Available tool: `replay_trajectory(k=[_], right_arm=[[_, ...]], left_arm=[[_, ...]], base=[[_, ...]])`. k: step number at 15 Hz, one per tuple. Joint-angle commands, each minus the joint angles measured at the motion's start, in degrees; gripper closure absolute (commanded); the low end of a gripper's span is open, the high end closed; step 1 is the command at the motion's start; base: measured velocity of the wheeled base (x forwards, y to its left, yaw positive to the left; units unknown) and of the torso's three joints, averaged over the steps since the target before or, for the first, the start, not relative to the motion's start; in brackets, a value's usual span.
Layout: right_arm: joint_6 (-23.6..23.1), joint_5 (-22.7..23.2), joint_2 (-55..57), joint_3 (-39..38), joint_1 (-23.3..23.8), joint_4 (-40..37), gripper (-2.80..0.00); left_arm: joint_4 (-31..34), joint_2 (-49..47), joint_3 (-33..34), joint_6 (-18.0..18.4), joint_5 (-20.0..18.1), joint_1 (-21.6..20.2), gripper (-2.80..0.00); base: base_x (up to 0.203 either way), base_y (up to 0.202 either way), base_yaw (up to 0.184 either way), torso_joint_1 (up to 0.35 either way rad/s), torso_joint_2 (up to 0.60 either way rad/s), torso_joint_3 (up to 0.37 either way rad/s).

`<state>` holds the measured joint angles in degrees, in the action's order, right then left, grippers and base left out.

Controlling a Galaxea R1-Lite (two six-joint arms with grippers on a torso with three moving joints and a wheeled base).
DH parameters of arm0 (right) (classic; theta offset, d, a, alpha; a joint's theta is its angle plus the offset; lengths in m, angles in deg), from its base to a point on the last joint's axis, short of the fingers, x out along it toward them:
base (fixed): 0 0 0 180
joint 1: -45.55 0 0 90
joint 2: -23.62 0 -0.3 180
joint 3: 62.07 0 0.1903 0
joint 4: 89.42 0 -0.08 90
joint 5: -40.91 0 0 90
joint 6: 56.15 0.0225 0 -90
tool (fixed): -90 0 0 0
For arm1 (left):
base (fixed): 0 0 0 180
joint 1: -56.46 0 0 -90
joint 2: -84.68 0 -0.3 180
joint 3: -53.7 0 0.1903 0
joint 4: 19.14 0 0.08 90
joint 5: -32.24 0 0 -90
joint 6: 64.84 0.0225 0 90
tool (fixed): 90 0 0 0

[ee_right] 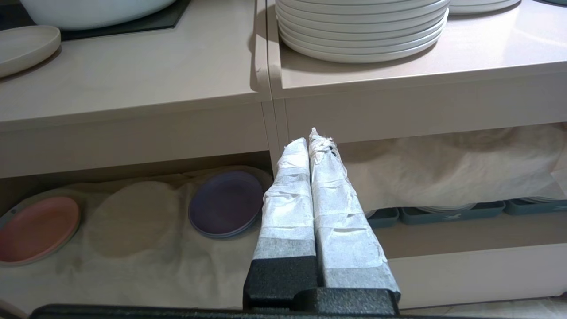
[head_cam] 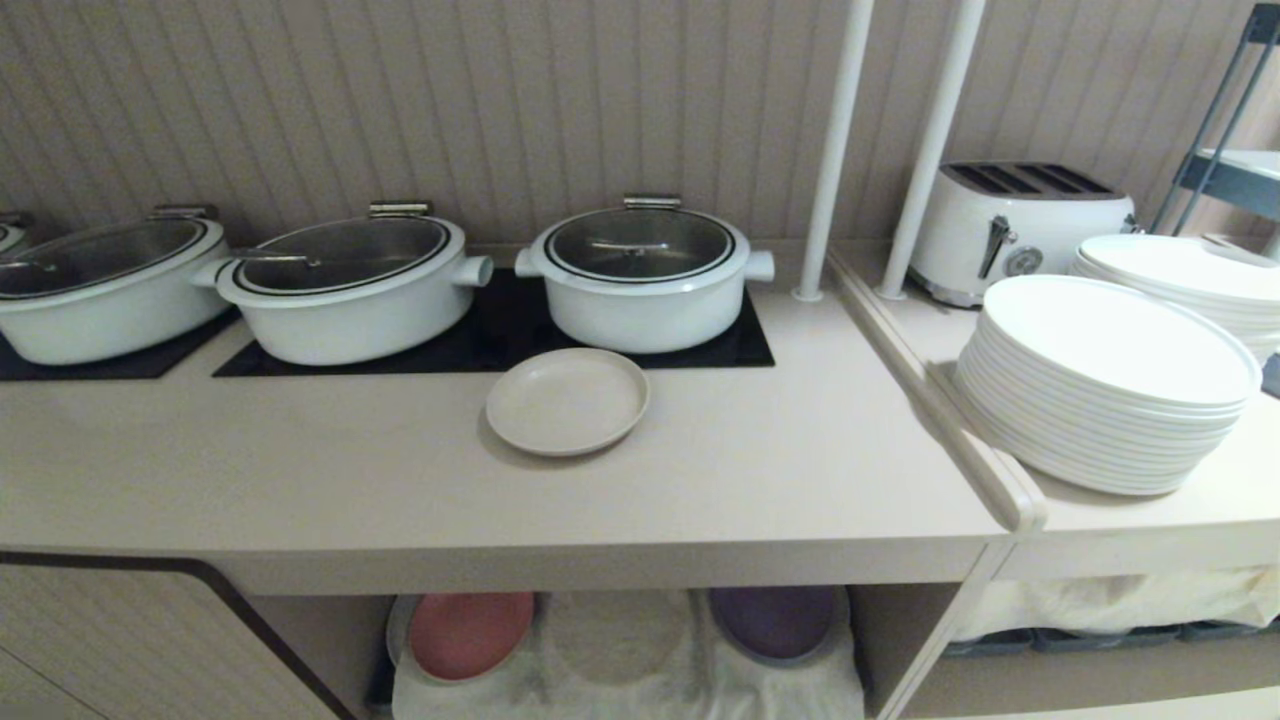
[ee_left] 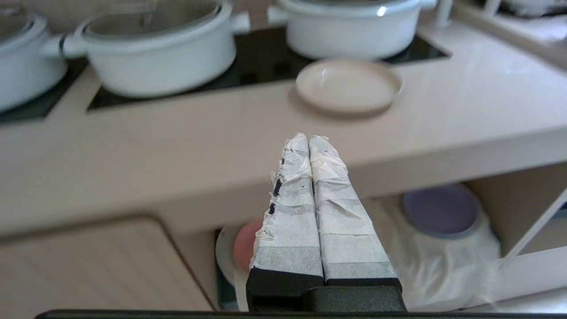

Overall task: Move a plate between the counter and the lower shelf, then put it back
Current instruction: Pick up the plate

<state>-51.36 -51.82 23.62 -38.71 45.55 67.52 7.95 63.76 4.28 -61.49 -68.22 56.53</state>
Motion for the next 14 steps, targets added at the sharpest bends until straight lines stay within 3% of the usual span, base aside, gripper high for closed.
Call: replay_trajectory(k=[1, 5, 10, 14], right_arm=[[0.04, 0.00, 0.00, 0.00, 0.00, 0.06, 0.00], [0.04, 0.00, 0.00, 0.00, 0.00, 0.05, 0.00], [0.06, 0.00, 0.00, 0.00, 0.00, 0.05, 0.00], [0.09, 0.00, 0.00, 0.00, 0.00, 0.05, 0.00]], left_arm=[[0.04, -13.02, -6.20, -0.04, -0.40, 0.01, 0.00], [0.10, -29.95, -17.26, -0.36, -1.71, 0.39, 0.00], [1.75, -46.11, -30.11, -4.46, -1.35, 4.93, 0.00], [16.93, -58.53, -49.14, -5.41, -1.06, 6.43, 0.00]], base=[[0.000, 0.000, 0.000, 0.000, 0.00, 0.000], [0.000, 0.000, 0.000, 0.000, 0.00, 0.000], [0.000, 0.000, 0.000, 0.000, 0.00, 0.000], [0.000, 0.000, 0.000, 0.000, 0.00, 0.000]])
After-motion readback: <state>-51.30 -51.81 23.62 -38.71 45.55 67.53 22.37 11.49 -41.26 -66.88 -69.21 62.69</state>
